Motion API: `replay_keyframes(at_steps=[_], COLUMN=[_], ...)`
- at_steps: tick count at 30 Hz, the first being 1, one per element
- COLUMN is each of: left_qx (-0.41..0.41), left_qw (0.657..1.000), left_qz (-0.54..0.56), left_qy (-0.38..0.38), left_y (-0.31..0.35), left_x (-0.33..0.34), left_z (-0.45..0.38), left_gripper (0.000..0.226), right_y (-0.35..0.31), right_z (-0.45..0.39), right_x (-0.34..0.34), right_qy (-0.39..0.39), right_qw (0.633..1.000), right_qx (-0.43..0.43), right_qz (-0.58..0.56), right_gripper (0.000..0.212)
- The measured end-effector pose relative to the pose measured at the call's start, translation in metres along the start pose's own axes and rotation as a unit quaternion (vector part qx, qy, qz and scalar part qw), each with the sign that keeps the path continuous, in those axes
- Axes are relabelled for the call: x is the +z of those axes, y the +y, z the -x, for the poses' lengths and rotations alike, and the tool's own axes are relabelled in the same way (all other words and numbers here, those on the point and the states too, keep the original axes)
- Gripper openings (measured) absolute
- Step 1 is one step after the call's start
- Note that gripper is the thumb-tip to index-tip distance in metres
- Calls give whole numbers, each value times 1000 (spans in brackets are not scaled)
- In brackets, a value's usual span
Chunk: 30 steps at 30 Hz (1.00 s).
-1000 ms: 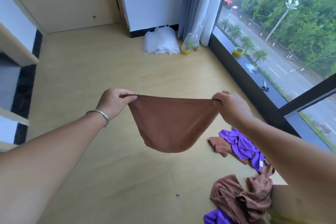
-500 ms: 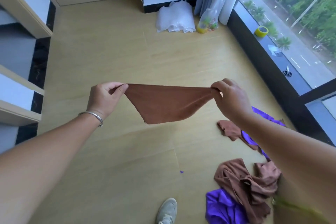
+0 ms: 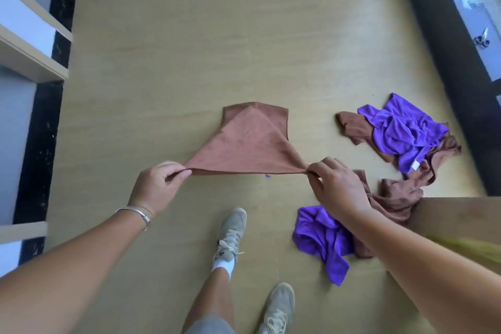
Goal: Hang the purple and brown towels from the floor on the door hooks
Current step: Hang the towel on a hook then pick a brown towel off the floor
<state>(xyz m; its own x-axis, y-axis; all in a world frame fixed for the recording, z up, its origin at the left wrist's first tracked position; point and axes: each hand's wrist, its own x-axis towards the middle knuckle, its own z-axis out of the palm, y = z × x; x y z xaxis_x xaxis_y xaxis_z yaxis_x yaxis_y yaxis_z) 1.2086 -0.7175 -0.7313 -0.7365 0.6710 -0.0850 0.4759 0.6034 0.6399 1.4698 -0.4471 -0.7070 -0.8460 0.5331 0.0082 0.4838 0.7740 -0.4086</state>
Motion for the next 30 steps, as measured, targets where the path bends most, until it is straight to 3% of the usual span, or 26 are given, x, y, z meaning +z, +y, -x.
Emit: replay_keyframes(at_steps=[7,16,20,30], left_qx=[-57,-106,-115,-178], left_qw=[994,985,983,982], left_qz=[-7,-28,-40,2], left_qy=[-92,-133,-134,-59], left_y=[-58,-95,-119,-184], left_x=[71,138,170,272], left_z=[83,41,7,-114], left_gripper=[5,8,12,8], right_y=[13,31,51,149], right_z=[78,69,35,-74], right_x=[76,160,200,313], right_qy=[-107,-217,-207,-129], right_qw=[992,957,955,962], right_qx=[57,179,191,231], right_qz=[16,77,98,62], right_gripper=[5,14,27,24])
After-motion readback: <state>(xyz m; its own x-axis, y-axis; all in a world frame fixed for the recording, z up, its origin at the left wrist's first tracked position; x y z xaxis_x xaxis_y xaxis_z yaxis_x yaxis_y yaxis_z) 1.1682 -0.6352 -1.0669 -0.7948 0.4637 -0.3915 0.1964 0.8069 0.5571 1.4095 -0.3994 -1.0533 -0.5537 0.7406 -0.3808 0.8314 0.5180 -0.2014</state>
